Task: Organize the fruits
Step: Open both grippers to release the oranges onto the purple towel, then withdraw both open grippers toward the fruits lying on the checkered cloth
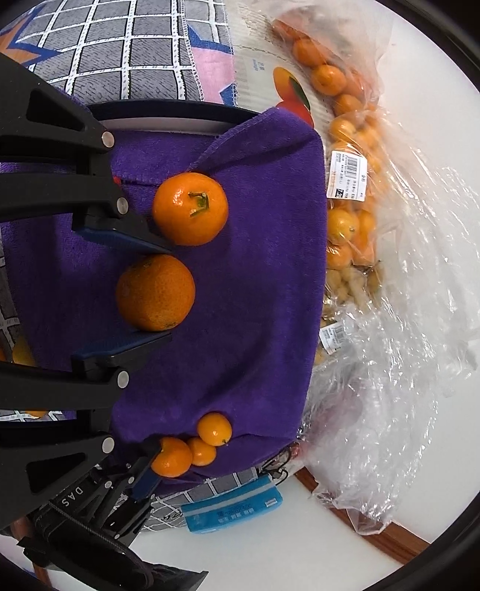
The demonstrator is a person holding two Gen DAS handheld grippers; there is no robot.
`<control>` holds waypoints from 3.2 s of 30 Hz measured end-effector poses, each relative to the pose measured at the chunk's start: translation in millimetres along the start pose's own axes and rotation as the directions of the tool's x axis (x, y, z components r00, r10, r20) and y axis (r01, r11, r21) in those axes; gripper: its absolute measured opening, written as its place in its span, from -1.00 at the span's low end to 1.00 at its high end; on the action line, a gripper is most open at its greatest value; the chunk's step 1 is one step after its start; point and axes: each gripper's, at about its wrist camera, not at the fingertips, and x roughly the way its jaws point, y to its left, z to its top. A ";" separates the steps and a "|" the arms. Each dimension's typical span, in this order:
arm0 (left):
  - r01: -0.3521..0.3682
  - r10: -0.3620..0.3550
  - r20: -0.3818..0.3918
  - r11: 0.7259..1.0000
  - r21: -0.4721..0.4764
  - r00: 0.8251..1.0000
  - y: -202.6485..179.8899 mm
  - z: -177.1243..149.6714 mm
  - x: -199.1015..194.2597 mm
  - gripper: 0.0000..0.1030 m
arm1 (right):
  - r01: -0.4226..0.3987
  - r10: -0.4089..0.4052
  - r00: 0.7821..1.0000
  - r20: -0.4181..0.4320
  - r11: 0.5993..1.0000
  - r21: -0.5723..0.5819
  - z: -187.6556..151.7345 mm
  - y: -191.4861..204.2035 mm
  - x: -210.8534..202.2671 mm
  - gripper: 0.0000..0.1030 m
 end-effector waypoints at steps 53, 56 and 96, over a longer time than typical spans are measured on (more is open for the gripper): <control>0.056 -0.056 0.030 0.998 0.010 0.998 -7.2 -10.2 -33.9 0.18 | 0.045 -0.044 0.998 0.035 0.999 -0.027 -6.2 10.8 -36.8 0.29; 0.054 -0.054 0.055 0.998 0.009 0.997 -4.8 -15.3 -51.7 0.22 | 0.055 -0.053 0.996 0.069 0.998 -0.020 -6.0 12.7 -54.3 0.42; -0.013 0.031 0.198 0.996 -0.094 0.980 31.8 -129.7 -134.0 0.31 | -0.019 0.029 0.989 0.144 0.998 -0.068 -76.0 59.9 -124.0 0.38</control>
